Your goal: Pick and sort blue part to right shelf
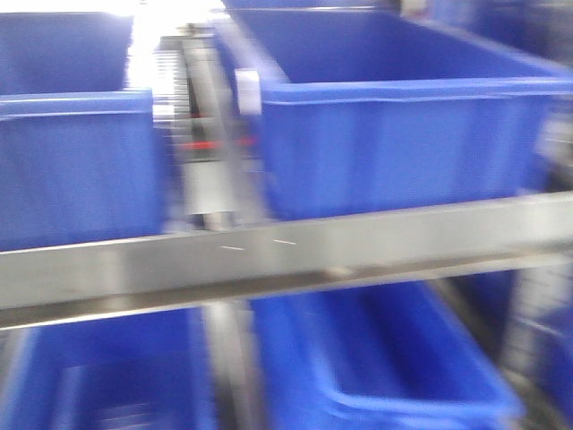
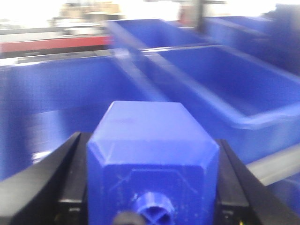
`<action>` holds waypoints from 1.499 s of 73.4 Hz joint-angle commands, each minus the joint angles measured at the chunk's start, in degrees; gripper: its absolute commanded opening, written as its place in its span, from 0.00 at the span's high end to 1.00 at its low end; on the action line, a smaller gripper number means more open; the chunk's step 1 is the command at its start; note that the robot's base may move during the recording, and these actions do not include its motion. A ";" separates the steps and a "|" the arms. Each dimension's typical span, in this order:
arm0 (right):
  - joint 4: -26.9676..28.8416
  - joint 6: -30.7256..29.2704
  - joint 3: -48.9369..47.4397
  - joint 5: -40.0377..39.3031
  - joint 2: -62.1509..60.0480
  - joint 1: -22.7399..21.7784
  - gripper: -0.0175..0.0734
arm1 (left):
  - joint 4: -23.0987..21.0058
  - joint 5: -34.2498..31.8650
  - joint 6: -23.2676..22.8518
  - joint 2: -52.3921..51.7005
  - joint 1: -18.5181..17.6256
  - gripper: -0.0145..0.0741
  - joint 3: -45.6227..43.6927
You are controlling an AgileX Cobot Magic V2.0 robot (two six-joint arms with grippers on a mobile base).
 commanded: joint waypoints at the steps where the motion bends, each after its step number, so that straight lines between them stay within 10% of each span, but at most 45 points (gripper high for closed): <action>1: -1.04 -0.49 -1.64 -5.29 1.02 0.01 0.55 | 0.03 -5.01 -0.01 0.96 -0.05 0.55 -1.49; 110: -1.04 -0.49 -1.64 -5.29 1.02 0.01 0.55 | 0.03 -5.01 -0.01 0.96 0.09 0.55 -1.49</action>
